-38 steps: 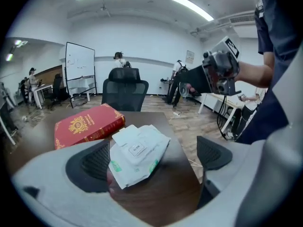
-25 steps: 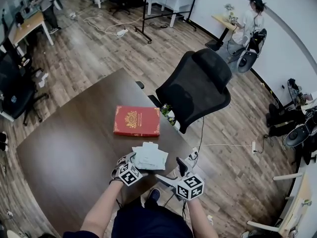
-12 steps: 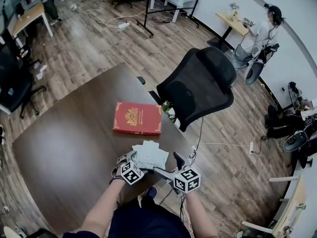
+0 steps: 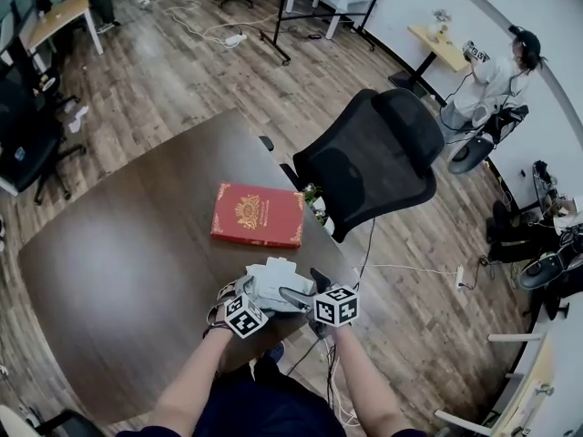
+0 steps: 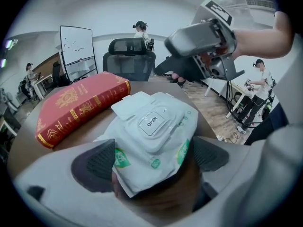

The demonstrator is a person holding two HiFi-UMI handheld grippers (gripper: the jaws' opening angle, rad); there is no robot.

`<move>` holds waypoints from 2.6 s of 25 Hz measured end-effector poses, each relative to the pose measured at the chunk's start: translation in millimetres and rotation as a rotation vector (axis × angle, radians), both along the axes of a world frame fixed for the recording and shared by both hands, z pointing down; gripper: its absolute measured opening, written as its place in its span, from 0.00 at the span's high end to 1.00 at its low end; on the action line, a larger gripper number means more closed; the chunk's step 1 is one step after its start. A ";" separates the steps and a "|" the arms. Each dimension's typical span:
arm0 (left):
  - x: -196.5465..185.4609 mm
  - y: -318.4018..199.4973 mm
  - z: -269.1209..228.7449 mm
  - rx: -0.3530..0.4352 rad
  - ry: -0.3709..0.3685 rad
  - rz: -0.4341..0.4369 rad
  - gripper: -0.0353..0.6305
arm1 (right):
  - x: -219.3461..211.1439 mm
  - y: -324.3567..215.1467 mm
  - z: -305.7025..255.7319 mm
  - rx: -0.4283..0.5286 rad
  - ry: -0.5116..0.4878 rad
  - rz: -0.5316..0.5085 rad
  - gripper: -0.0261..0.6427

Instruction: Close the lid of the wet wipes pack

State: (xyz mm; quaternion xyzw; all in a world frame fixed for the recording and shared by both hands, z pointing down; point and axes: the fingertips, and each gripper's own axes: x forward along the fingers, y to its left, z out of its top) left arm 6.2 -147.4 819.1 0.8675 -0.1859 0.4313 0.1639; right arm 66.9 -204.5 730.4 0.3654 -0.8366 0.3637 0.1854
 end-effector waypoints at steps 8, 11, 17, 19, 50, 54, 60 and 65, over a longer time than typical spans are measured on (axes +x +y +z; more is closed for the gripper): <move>0.8 -0.8 -1.1 0.004 0.028 -0.015 0.19 | -4.8 -17.3 39.4 -0.126 -0.052 0.002 0.23; -0.7 -1.0 -1.4 0.003 0.031 -0.014 0.19 | -5.7 -24.5 46.3 -0.139 -0.041 -0.003 0.24; 0.2 -0.8 -1.7 0.001 0.038 -0.021 0.19 | -5.8 -32.8 55.8 -0.199 -0.028 -0.022 0.37; 0.3 -0.9 -0.6 -0.003 0.039 -0.021 0.19 | -8.4 -32.4 59.5 -0.228 -0.025 -0.050 0.37; -1.0 -0.2 -1.3 -0.014 0.033 -0.021 0.20 | -28.6 11.8 6.1 -0.183 -0.138 -0.258 0.57; -1.5 0.5 -1.6 -0.017 0.032 -0.020 0.20 | -33.2 22.5 7.4 -0.202 -0.139 -0.268 0.57; -1.3 0.8 0.0 -0.019 0.032 -0.023 0.20 | -42.8 30.9 22.0 -0.240 -0.073 -0.259 0.58; -0.4 0.2 0.6 -0.015 0.030 -0.024 0.20 | -48.0 29.7 30.9 -0.247 -0.011 -0.248 0.63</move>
